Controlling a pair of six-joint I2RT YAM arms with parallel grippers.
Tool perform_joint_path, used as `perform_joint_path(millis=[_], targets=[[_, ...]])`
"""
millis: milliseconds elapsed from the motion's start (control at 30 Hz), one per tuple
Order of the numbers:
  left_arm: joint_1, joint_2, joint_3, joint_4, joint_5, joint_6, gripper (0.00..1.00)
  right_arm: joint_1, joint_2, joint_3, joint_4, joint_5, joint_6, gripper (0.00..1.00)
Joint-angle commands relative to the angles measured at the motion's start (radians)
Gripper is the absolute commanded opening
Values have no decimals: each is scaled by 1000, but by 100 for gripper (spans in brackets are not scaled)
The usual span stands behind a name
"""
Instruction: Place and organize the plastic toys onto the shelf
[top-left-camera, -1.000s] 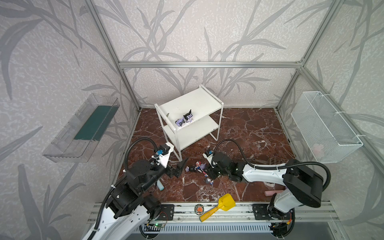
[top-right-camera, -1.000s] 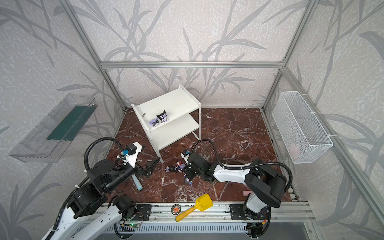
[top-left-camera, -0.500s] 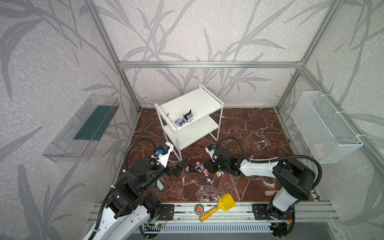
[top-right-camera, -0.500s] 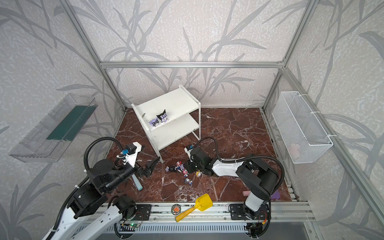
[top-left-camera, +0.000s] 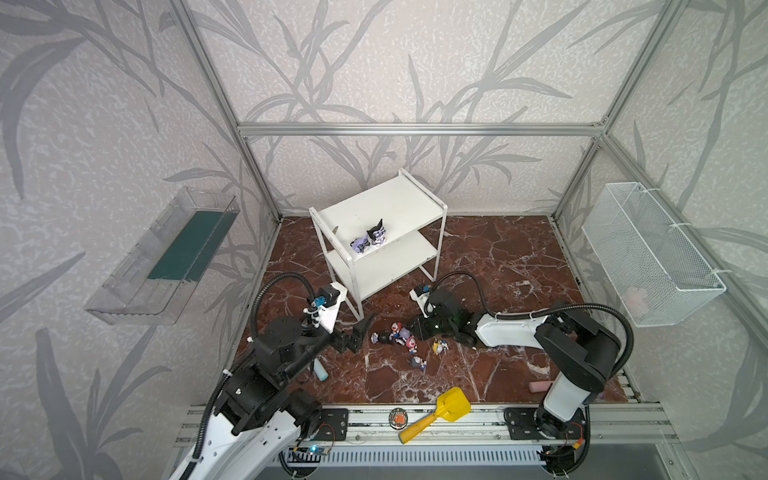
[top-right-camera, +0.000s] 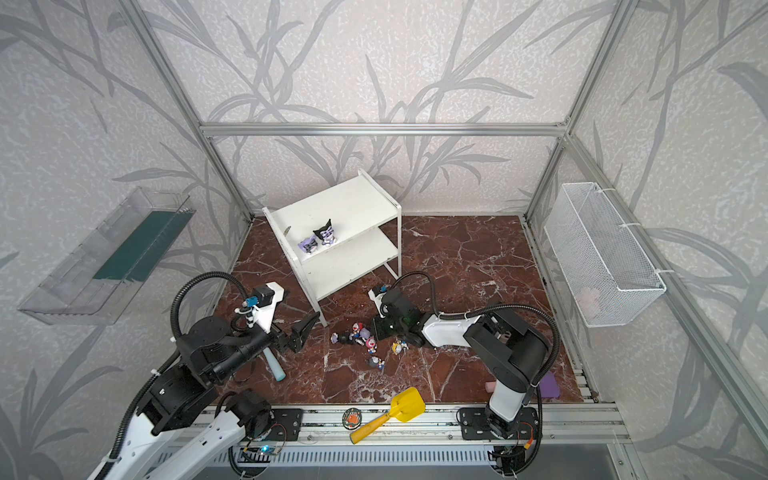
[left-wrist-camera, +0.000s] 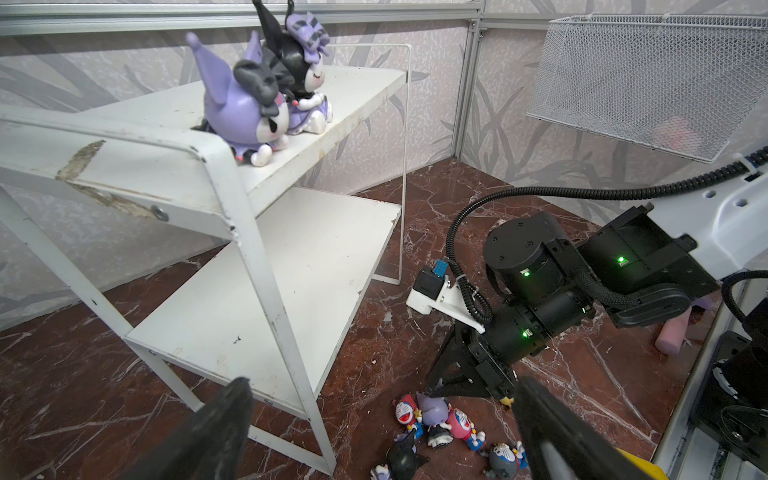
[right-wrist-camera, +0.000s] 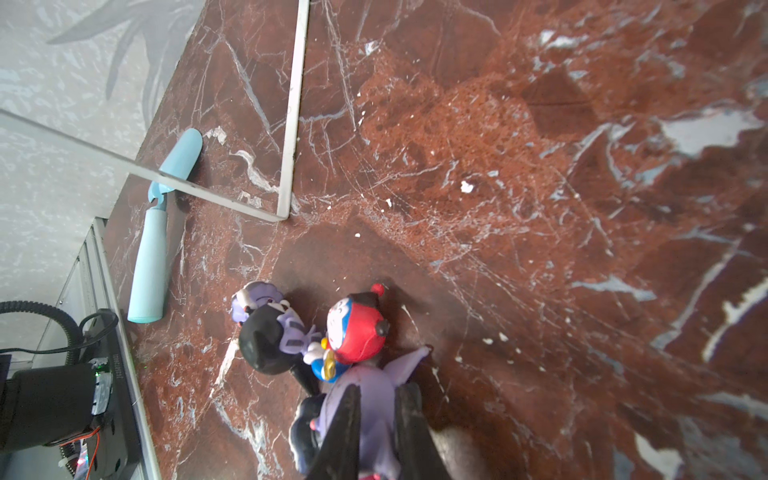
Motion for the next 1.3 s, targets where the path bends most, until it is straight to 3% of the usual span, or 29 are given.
perform_joint_path(millis=[0,233,433,500,633,833,1067,1267], targets=[[13,9,-10,19,24,0,99,-17,-3,-15,37,-20,16,13],[41,35,-8,29,54,-8,99,-77,-80,-76,83,-59,24,8],[58,43,-8,34,70,-13,99,-134,-202,-108,-40,-9,-38,8],[62,45,-9,36,73,-14,99,-141,-273,-104,-148,66,-86,7],[73,50,-9,41,87,-16,99,-139,-392,-57,-444,325,-172,7],[91,52,-7,47,106,-25,99,-137,-463,-46,-682,644,-209,7],[98,52,-7,51,116,-31,99,-63,-437,-19,-807,857,-177,8],[102,42,-9,51,122,-37,99,20,-337,20,-839,923,-114,9]])
